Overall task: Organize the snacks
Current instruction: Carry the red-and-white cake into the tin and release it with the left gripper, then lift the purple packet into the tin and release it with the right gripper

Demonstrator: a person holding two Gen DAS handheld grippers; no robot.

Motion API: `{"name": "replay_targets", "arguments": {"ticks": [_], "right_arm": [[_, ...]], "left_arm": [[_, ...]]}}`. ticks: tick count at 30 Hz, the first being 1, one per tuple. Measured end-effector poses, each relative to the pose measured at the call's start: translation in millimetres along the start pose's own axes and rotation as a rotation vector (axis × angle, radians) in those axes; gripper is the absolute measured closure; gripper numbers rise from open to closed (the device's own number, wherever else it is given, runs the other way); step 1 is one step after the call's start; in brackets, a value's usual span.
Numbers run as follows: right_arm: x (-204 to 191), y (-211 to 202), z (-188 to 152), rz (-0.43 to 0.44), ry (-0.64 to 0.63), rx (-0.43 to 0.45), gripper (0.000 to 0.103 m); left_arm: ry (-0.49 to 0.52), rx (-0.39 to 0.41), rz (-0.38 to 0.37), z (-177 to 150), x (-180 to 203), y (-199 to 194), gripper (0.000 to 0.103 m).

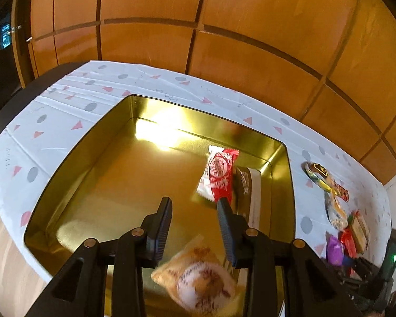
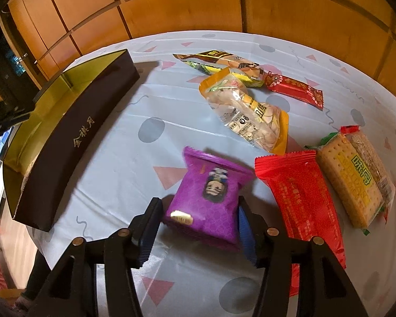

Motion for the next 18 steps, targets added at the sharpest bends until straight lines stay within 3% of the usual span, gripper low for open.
{"name": "replay_targets", "arguments": {"ticks": [7, 11, 14, 16, 18], "right_arm": [[-8.9, 2.3, 0.5, -0.008, 0.001, -0.025, 0.026], [-3.8, 0.3, 4.9, 0.054, 0.100, -0.032, 0.024], [-1.6, -1.6, 2.5, 0.017, 0.103, -0.019, 0.033], [-1.1, -2.9, 0.0, -0.038, 0.074, -0.010, 0.048], [-1.9, -3.8, -2.4, -0.062, 0.050, 0.002, 0.048]], "left_arm": [[0.029, 0.033, 0.015, -13.3, 0.6, -21.8, 0.067], [0.025, 0.031, 0.017, -21.8, -1.5, -26.8, 0.067], [0.034, 0.034, 0.034, -26.7, -4.1, -28.3, 0.067], [0.033, 0.041, 0.038, -29.7, -5.7, -30.8, 0.067], [0.039, 0.040, 0.033, -33.1, -5.3, -31.5, 0.067]]}}
Point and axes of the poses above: each gripper's, at about its wrist camera, not at the fingertips, and y roughly the way its jaws point, x to its right, z to its top, the point moved 8 cm from there along y, roughly the way its jaws point, and after that the axes turned 5 degrees about y, right-handed, at the moved point
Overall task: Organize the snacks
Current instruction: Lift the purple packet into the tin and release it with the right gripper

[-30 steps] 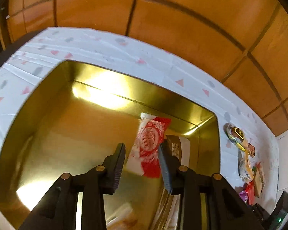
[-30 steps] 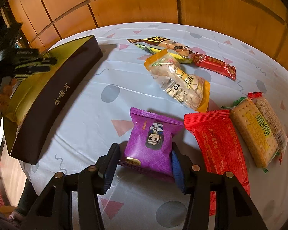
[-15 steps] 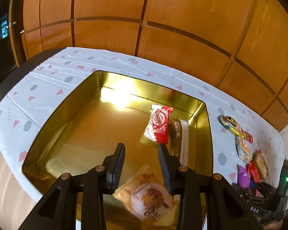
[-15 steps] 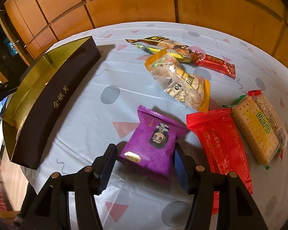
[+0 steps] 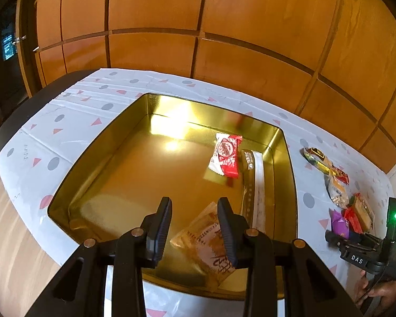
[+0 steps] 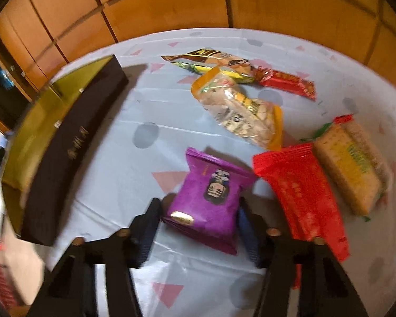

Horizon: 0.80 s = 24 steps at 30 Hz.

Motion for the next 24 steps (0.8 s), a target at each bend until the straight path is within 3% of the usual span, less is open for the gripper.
{"name": "replay_targets", "arguments": {"ticks": [10, 19, 24], "right_arm": [[-3.0, 1.3, -1.1, -0.046, -0.031, 0.022, 0.049], [-17.9, -3.8, -10.1, -0.047, -0.063, -0.029, 0.052], [-37.5, -23.3, -0.5, 0.038, -0.044, -0.005, 0.053]], "left_arm": [[-0.021, -0.011, -0.018, -14.7, -7.7, -2.9, 0.067], [-0.092, -0.013, 0.006, -21.1, -37.8, -2.9, 0.067], [-0.100, -0.009, 0.014, -22.7, -44.8, -3.9, 0.067]]}}
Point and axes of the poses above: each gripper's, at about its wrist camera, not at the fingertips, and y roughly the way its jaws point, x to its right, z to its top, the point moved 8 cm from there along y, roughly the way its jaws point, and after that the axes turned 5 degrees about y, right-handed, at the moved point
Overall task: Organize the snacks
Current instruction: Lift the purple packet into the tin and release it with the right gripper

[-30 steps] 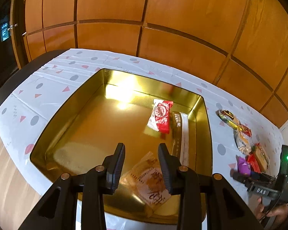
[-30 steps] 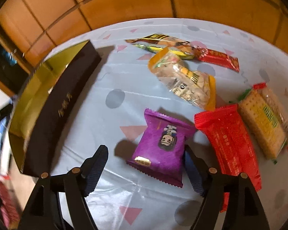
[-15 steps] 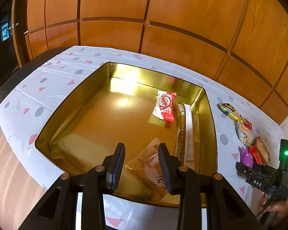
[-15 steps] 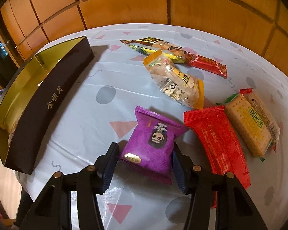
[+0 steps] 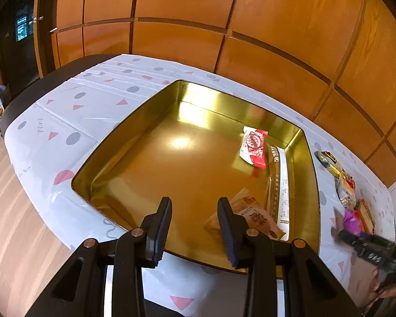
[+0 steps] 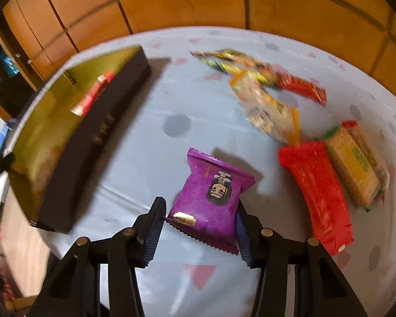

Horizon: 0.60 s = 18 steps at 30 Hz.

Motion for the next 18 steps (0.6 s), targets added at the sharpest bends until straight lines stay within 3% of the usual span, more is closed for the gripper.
{"name": "replay_targets", "arguments": {"ticks": [5, 11, 18], "right_arm": [[-42.1, -26.4, 14.5, 0.071, -0.077, 0.063, 0.053], [-119.1, -47.5, 31.7, 0.187, -0.237, 0.110, 0.053], [-171.4, -18.3, 40.0, 0.194, -0.345, 0.074, 0.053]], "left_arm": [[0.008, 0.006, -0.001, -0.3, 1.7, -0.7, 0.067], [0.015, 0.023, 0.005, 2.2, 0.6, -5.1, 0.067], [0.012, 0.026, 0.019, 2.7, -6.2, -6.8, 0.067]]}}
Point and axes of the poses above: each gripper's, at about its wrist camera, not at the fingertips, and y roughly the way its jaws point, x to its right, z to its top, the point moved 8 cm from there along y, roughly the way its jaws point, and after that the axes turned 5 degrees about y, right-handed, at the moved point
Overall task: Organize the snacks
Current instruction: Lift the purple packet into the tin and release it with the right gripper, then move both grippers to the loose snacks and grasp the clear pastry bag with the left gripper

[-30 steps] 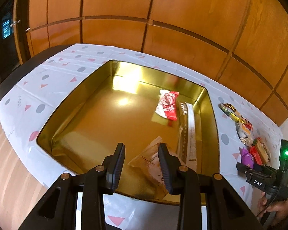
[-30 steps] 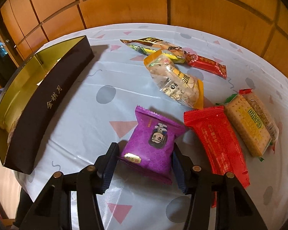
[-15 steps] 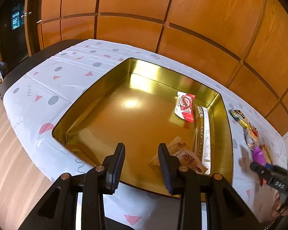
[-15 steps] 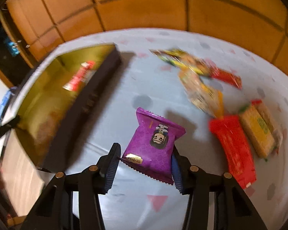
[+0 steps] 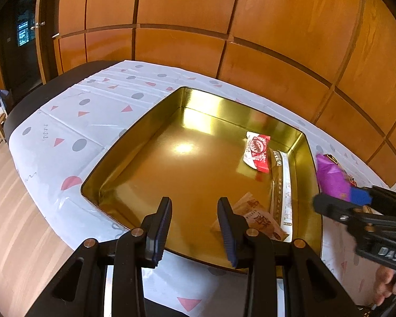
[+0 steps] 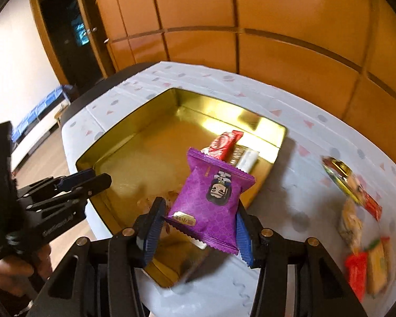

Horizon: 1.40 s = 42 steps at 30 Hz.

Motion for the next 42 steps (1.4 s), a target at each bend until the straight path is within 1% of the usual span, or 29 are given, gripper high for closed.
{"name": "replay_targets", "arguments": {"ticks": [4, 6, 8, 10, 12, 23, 34, 39, 42], "right_arm": [[-4.1, 22.8, 0.2, -0.004, -0.008, -0.038, 0.052], [-4.7, 25.9, -3.7, -0.009, -0.011, -0.055, 0.051], [-2.2, 34.2, -5.8, -0.017, -0.004, -0.072, 0.048], [2.3, 35.5, -7.3, -0.028, 0.010, -0.071, 0.047], [6.3, 31.6, -7.1, -0.014, 0.033, -0.056, 0.047], [22.1, 2.5, -12.5, -0.021, 0.089, 0.006, 0.047], [30.6, -22.0, -19.6, -0.054, 0.094, 0.061, 0.046], [41.6, -34.6, -23.4, -0.080, 0.101, 0.083, 0.045], [53.2, -42.1, -27.4, -0.097, 0.114, 0.091, 0.042]], "left_arm": [[-0.007, -0.006, 0.003, -1.2, -3.3, 2.1, 0.067], [-0.008, -0.008, 0.004, -1.3, -3.7, 2.8, 0.067], [-0.009, -0.008, 0.005, -1.7, -4.2, 3.3, 0.067], [-0.010, -0.009, 0.007, -2.1, -4.7, 4.1, 0.067], [-0.011, -0.012, 0.007, -2.6, -5.0, 5.4, 0.067], [0.026, -0.005, -0.003, -2.4, 8.4, 0.8, 0.067], [0.076, 0.001, -0.007, -2.0, 24.9, -6.2, 0.067], [0.097, -0.001, -0.014, -1.9, 31.5, -7.7, 0.067], [0.108, 0.002, -0.015, -1.3, 35.8, -8.9, 0.067]]}}
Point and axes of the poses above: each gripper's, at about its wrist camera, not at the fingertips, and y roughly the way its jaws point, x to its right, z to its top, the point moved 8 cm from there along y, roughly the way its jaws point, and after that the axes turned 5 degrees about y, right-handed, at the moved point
